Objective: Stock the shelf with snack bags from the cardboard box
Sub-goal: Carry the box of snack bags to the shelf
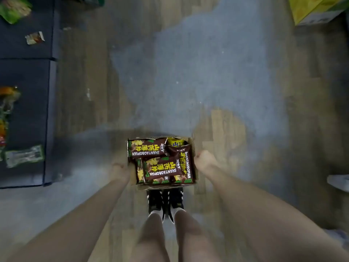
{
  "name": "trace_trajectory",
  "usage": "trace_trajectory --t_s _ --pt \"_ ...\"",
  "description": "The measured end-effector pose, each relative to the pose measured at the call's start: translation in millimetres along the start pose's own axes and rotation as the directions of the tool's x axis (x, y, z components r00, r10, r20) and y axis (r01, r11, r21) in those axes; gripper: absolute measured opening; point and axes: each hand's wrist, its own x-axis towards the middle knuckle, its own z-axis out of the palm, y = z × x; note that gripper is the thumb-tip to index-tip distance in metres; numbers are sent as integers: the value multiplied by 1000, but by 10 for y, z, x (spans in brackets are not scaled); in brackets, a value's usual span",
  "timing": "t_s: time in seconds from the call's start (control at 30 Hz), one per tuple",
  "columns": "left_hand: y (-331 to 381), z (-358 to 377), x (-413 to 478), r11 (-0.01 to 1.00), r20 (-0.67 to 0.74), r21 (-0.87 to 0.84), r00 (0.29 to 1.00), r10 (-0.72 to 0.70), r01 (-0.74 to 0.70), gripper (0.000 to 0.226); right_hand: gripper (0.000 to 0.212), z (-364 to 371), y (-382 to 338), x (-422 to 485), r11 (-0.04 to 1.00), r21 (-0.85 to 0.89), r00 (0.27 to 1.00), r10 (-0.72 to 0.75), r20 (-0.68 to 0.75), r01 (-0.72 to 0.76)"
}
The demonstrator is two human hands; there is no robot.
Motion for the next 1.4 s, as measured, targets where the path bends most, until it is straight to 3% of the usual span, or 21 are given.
trace_trajectory --t_s 0.13,0.27,0.5,0.73,1.1,1.4 --pt "-107 305 501 993 -54 -19 992 -115 115 55 38 237 22 372 996 23 996 85 -35 -84" --pt "-262 541 925 983 -41 3 982 -186 186 49 37 502 103 654 995 -6 995 99 -15 -99" --pt "-330 688 1218 998 -2 9 998 -64 64 30 25 760 219 864 994 24 991 107 -80 -106" --pt "-261 596 1144 994 -1 109 1000 26 -26 27 18 644 192 725 991 -110 987 58 -149 -75" --pt "218 -105 1047 990 -5 136 999 49 -48 30 15 34 -444 520 985 -167 991 13 -131 -35" --pt "1032 -1178 819 991 -83 72 989 121 -115 26 16 -1042 -1369 181 984 -149 967 -128 -219 96"
